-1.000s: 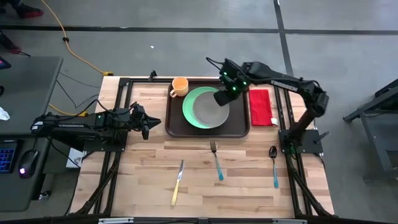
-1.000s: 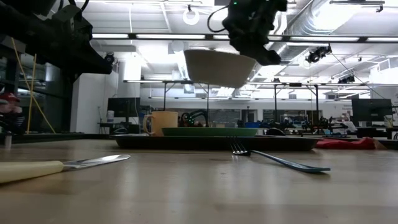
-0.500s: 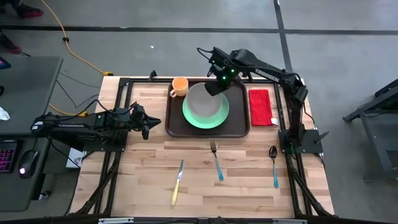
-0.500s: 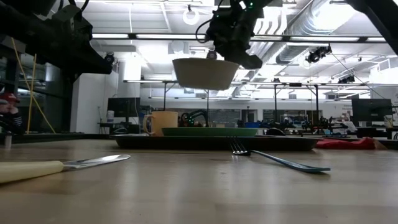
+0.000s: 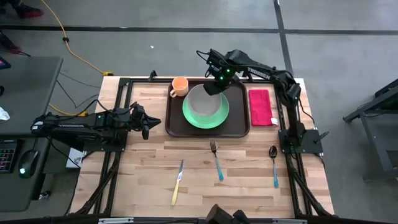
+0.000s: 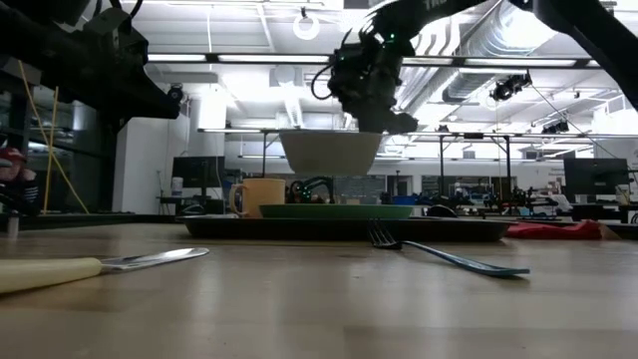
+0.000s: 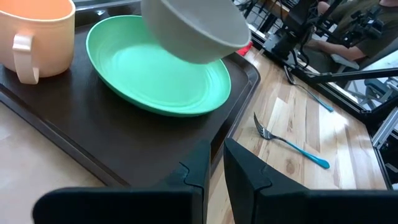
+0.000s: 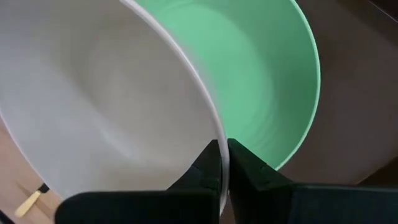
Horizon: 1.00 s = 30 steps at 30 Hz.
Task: Set up tray
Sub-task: Put the gray bowl on top of the green plate on the brown serving tray
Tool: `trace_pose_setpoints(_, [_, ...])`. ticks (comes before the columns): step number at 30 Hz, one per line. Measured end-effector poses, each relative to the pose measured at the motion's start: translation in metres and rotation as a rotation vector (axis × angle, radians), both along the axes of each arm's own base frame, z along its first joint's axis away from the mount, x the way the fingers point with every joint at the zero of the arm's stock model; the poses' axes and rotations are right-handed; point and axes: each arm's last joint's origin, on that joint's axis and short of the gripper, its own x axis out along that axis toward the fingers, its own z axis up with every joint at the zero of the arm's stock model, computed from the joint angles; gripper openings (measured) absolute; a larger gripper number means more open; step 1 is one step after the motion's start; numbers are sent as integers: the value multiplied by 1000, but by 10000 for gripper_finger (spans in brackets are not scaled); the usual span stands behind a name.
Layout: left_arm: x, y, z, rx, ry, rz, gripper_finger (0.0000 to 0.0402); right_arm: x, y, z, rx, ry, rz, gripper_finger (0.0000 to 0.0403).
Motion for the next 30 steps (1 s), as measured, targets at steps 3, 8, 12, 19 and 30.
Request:
trace_pose_setpoints(3, [0, 0, 0, 0, 0, 0, 76, 2, -3, -9, 10, 15, 9, 0])
trace_pose_setpoints(8, [0, 0, 0, 0, 0, 0, 76, 4, -5, -20, 18, 28, 26, 0])
trace_pose_setpoints(12, [0, 0, 0, 0, 1, 0, 76, 2, -7, -30, 26, 44, 23, 0])
trace_pose_setpoints(19, [0, 0, 0, 0, 0, 0, 76, 2, -7, -52, 35, 45, 21, 0])
trace_pose_setpoints(30, [0, 0, 0, -2, 0, 1, 76, 4, -9, -60, 10, 22, 21, 0])
